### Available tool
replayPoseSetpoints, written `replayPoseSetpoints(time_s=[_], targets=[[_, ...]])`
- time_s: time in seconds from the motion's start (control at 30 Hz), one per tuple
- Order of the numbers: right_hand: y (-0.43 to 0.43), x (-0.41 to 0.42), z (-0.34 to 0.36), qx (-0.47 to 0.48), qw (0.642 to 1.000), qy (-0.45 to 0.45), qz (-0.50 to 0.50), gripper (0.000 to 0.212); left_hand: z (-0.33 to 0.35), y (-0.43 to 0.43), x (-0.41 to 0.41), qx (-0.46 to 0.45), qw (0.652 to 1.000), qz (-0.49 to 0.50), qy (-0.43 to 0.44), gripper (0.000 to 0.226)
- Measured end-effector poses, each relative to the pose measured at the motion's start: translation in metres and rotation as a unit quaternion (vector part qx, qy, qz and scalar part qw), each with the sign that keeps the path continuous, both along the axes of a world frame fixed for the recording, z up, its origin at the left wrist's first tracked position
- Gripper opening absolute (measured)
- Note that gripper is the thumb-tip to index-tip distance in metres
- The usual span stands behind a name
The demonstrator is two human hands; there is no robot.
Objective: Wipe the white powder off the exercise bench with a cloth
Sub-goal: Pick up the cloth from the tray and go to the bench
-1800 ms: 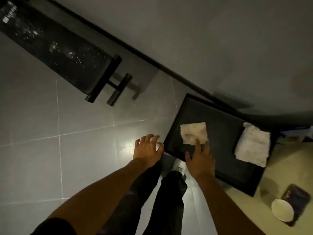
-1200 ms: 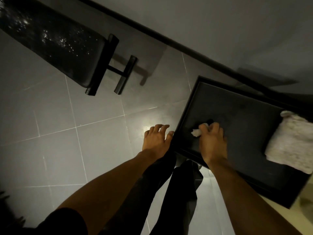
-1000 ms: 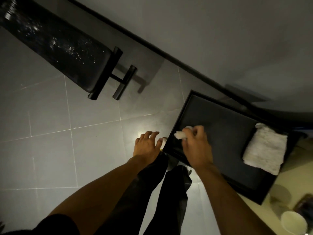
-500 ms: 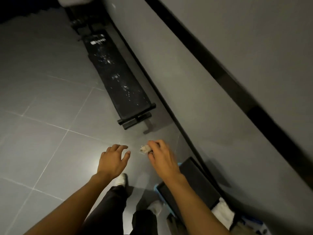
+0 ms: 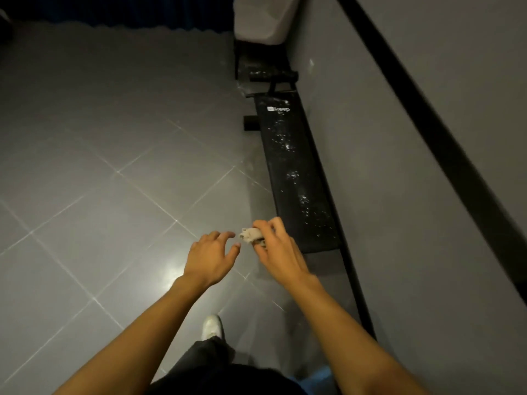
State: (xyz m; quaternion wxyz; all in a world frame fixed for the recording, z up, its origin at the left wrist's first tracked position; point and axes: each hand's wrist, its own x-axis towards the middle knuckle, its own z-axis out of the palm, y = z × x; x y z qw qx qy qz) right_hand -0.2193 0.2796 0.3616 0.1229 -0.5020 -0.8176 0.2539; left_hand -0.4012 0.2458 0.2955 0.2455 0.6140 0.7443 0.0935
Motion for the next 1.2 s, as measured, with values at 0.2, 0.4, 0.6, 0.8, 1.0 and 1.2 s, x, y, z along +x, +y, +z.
replayPoseSetpoints(time_s=[0.2, 0.4, 0.6, 0.8, 1.0, 1.2], targets=[[0.074, -0.077, -0.009, -0.018, 1.000, -0.003, 0.014, 0.038, -0.008, 0.060, -0.084, -0.011, 1.000, 0.028, -0.008, 0.046], [0.176, -0.115, -0.035, -0.066, 0.996, -0.044, 0.047, 0.043, -0.029, 0.154, -0.133, -0.054, 0.998, 0.027, -0.001, 0.049], [0.305, -0.139, -0.061, -0.107, 0.994, -0.024, -0.010, 0.044, -0.030, 0.283, -0.182, -0.080, 0.996, -0.010, 0.037, 0.051], [0.432, -0.175, -0.061, -0.105, 0.992, 0.014, -0.069, 0.042, -0.018, 0.415, -0.223, -0.085, 0.996, -0.013, 0.033, 0.056], [0.535, -0.229, -0.057, -0.113, 0.987, -0.010, -0.115, 0.039, -0.025, 0.535, -0.270, -0.080, 0.996, -0.045, 0.012, 0.049], [0.657, -0.293, -0.066, -0.069, 0.975, -0.001, -0.212, 0.038, -0.043, 0.684, -0.339, -0.065, 0.988, -0.140, 0.002, 0.058]])
